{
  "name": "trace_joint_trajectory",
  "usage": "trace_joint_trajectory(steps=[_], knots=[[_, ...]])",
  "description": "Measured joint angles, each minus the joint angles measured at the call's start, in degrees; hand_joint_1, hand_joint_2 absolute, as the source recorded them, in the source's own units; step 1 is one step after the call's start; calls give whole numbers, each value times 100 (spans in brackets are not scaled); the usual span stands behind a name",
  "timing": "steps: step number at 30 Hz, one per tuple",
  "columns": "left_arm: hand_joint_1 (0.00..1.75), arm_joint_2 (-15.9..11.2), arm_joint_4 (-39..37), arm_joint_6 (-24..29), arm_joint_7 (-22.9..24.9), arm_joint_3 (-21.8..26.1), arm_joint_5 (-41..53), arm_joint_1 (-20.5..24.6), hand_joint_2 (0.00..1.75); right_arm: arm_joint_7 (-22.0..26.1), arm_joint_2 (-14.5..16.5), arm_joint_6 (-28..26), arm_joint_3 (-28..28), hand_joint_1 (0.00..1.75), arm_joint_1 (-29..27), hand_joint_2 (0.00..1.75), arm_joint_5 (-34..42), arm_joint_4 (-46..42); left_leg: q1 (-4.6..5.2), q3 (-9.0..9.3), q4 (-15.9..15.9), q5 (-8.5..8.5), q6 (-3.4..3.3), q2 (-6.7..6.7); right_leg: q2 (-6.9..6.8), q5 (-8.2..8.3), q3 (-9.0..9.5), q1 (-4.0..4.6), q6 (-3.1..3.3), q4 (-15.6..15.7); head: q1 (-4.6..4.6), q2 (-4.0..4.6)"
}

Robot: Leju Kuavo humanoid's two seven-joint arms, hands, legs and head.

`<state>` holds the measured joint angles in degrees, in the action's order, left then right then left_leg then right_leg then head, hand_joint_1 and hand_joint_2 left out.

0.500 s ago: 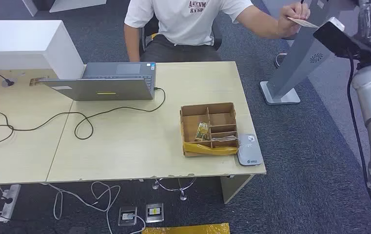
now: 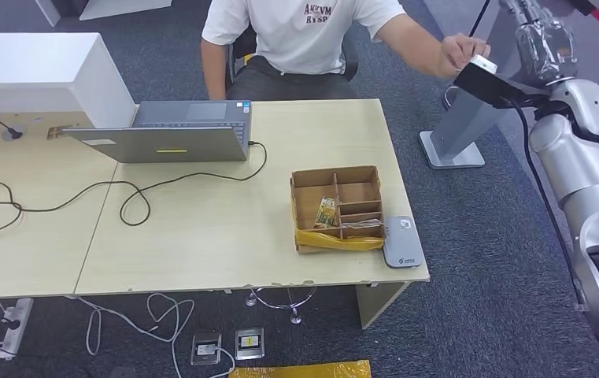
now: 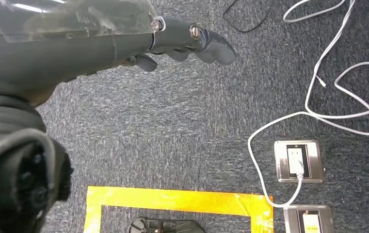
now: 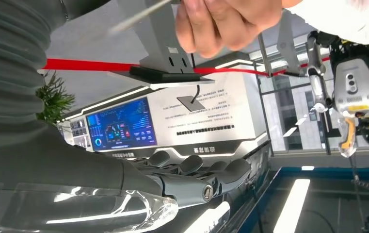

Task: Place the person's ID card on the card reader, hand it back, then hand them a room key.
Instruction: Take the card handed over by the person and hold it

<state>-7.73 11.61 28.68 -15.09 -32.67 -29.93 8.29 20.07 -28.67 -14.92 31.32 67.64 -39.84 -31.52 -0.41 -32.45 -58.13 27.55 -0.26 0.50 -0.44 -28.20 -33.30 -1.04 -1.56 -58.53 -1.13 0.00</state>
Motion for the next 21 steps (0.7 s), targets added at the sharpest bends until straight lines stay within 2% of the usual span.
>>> trace_joint_trajectory(steps=[2,4,21], knots=[[0,-7,-1,2,-3,-19,2,0,0,-15,11,6,50,111,-1,175,-12,0,0,0,0,-1,1,0,0,0,0,0,0,0,0,0],[0,-9,-2,5,-5,-27,2,-1,0,-18,21,25,84,172,-4,175,-18,0,0,0,0,-1,2,0,1,0,-1,0,0,0,-1,0],[0,-2,-2,21,-34,-76,-38,-1,0,-19,132,440,286,175,-10,175,-9,-3,0,0,0,-2,2,-1,1,0,-1,0,0,0,-1,0]])
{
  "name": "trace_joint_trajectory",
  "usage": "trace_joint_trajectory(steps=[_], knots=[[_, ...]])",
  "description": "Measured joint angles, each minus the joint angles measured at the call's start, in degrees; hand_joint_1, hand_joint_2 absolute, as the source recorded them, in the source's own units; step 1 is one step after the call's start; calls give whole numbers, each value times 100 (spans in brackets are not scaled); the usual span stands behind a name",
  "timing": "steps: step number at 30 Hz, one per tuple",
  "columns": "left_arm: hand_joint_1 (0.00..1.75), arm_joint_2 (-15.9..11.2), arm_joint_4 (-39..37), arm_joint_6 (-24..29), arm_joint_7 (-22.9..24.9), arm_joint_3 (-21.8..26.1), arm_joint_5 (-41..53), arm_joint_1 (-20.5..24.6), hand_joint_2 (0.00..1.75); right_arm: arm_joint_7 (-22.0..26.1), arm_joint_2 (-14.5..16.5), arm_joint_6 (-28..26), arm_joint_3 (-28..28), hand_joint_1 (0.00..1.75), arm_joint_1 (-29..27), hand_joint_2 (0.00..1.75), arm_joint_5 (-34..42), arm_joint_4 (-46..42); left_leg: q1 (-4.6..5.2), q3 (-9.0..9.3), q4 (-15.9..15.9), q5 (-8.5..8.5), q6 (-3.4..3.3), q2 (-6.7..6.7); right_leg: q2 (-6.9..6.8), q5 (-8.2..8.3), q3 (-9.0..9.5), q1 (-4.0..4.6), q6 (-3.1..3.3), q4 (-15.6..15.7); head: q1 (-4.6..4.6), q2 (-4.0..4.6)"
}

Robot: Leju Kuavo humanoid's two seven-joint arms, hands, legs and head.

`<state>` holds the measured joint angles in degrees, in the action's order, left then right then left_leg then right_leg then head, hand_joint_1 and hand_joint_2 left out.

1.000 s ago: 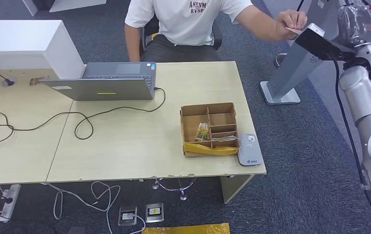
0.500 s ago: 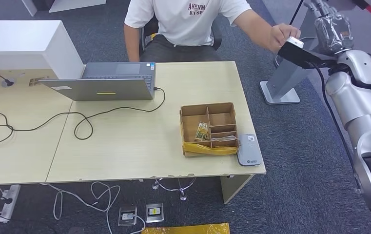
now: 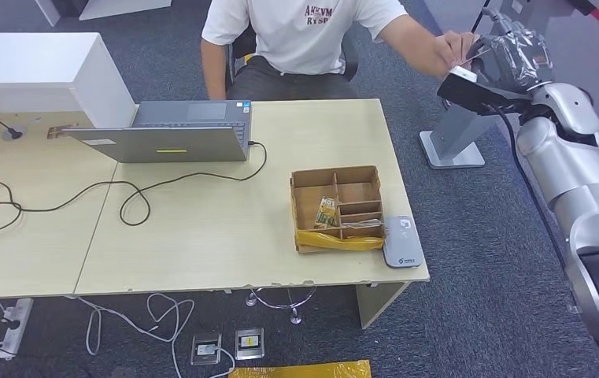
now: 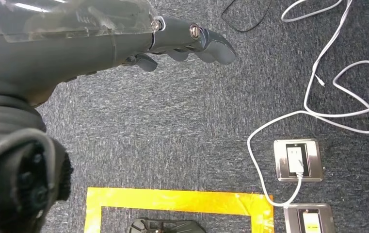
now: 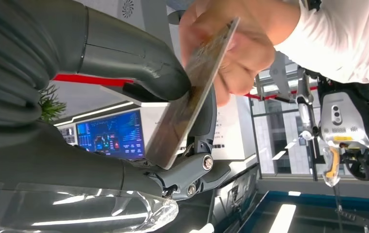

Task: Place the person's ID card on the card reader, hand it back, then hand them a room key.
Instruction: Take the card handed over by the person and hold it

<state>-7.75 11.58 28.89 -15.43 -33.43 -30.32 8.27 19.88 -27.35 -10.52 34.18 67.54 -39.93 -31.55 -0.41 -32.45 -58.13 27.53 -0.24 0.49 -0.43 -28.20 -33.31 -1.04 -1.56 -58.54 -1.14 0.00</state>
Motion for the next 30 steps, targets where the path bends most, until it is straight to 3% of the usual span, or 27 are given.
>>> trace_joint_trajectory(steps=[11,30], knots=[[0,22,0,11,-28,-5,-76,-2,0,-109,26,312,94,175,-237,175,185,-222,0,3,0,0,0,-2,5,0,-2,0,0,1,0,0],[0,22,0,137,-22,-3,-409,-18,0,-612,-437,1295,-114,175,-2003,175,1159,-1611,-3,3,-1,3,4,-5,13,-1,-4,3,1,1,-1,0]])
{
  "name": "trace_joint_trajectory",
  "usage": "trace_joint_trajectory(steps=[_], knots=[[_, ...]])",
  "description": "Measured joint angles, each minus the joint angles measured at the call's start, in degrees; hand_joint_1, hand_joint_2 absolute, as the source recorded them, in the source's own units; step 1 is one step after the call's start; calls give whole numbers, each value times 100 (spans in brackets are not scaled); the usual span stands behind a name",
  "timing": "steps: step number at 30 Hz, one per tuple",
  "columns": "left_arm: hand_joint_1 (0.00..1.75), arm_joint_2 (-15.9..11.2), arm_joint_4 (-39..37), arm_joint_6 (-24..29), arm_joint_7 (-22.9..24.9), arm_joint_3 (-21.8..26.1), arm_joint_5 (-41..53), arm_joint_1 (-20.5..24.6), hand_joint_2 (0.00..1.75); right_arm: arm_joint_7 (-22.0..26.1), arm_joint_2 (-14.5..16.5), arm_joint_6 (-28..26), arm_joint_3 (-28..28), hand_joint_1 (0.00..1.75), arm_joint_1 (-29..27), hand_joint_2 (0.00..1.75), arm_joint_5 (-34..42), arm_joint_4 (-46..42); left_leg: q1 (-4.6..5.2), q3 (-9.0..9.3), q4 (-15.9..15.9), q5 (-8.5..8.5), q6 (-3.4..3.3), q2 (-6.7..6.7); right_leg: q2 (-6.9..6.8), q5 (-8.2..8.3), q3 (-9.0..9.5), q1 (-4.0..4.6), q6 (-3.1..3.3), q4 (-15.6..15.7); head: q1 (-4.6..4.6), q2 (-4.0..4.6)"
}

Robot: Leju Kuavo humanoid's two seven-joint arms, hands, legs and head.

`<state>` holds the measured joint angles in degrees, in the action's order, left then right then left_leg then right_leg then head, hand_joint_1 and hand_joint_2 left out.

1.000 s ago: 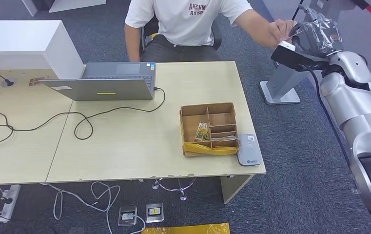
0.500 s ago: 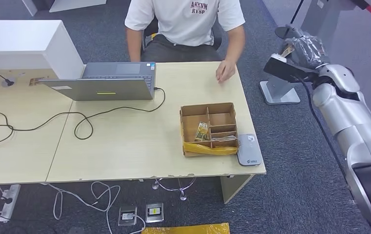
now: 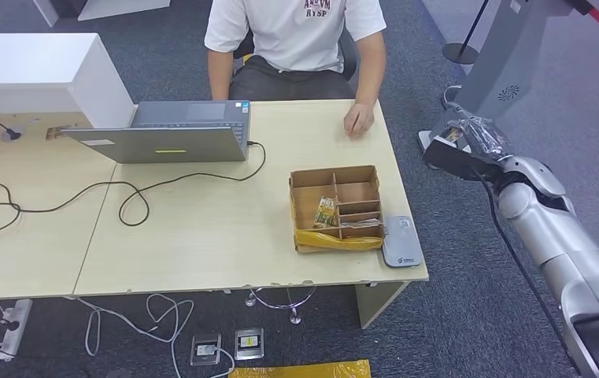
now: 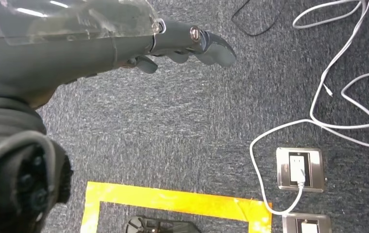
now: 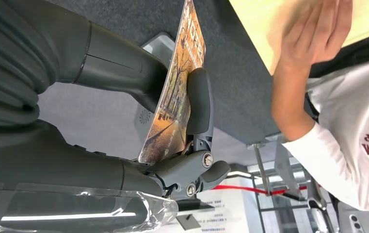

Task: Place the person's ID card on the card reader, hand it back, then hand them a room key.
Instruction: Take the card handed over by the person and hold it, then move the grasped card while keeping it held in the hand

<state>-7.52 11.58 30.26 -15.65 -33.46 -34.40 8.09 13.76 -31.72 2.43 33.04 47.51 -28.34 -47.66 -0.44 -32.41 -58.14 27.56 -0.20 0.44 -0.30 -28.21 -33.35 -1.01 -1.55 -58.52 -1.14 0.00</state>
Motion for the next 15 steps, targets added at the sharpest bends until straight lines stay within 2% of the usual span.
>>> trace_joint_trajectory(steps=[6,15], knots=[[0,1,0,19,9,0,-32,-1,0,-158,-130,100,-133,175,-401,175,61,-321,-2,3,0,0,0,2,-3,0,0,2,0,1,1,0],[0,-1,0,9,103,-1,44,-9,0,-742,-390,209,-444,175,-1371,175,141,-1119,-5,0,0,4,6,2,-3,-2,-1,6,3,1,-1,0]])
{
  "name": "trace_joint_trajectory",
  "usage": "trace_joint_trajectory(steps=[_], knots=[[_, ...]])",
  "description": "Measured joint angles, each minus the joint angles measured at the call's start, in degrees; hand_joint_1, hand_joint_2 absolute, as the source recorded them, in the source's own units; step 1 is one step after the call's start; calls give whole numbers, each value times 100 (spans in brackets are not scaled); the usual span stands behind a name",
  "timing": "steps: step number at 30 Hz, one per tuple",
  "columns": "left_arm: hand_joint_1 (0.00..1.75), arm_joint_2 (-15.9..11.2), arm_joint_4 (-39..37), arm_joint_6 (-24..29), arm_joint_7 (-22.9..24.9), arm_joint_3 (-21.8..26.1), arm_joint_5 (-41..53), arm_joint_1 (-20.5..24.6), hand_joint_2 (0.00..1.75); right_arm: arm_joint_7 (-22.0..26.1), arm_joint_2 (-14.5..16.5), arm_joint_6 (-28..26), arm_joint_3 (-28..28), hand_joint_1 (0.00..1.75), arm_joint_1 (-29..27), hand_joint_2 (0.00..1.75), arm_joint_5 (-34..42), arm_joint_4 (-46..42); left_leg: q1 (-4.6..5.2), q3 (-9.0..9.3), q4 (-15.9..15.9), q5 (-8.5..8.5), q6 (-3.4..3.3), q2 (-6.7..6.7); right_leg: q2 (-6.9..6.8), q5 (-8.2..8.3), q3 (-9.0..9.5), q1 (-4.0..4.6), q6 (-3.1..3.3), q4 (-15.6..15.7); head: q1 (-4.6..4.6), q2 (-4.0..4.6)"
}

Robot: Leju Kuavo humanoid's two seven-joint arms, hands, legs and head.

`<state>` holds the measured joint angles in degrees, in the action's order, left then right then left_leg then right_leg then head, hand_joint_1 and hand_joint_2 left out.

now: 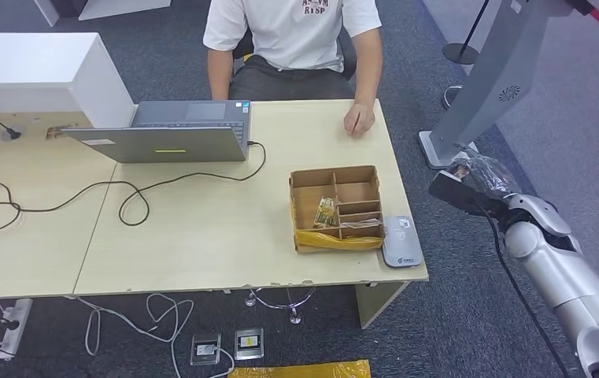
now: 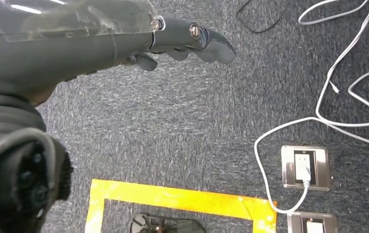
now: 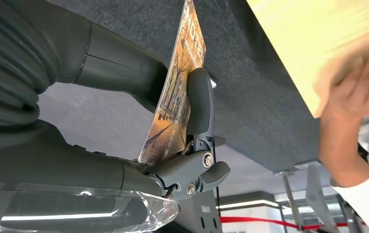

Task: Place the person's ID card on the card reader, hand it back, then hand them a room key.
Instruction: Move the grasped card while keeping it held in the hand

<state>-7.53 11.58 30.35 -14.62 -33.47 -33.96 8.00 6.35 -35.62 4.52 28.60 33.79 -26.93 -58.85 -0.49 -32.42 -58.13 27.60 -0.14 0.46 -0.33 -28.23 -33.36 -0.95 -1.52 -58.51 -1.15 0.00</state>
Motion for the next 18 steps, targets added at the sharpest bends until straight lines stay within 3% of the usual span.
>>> trace_joint_trajectory(steps=[18], knots=[[0,9,-2,-24,19,-2,54,13,0,-335,-31,-101,-319,175,-1082,175,-510,-1076,-5,-3,0,1,2,-6,3,-3,0,4,5,-1,1,0]])
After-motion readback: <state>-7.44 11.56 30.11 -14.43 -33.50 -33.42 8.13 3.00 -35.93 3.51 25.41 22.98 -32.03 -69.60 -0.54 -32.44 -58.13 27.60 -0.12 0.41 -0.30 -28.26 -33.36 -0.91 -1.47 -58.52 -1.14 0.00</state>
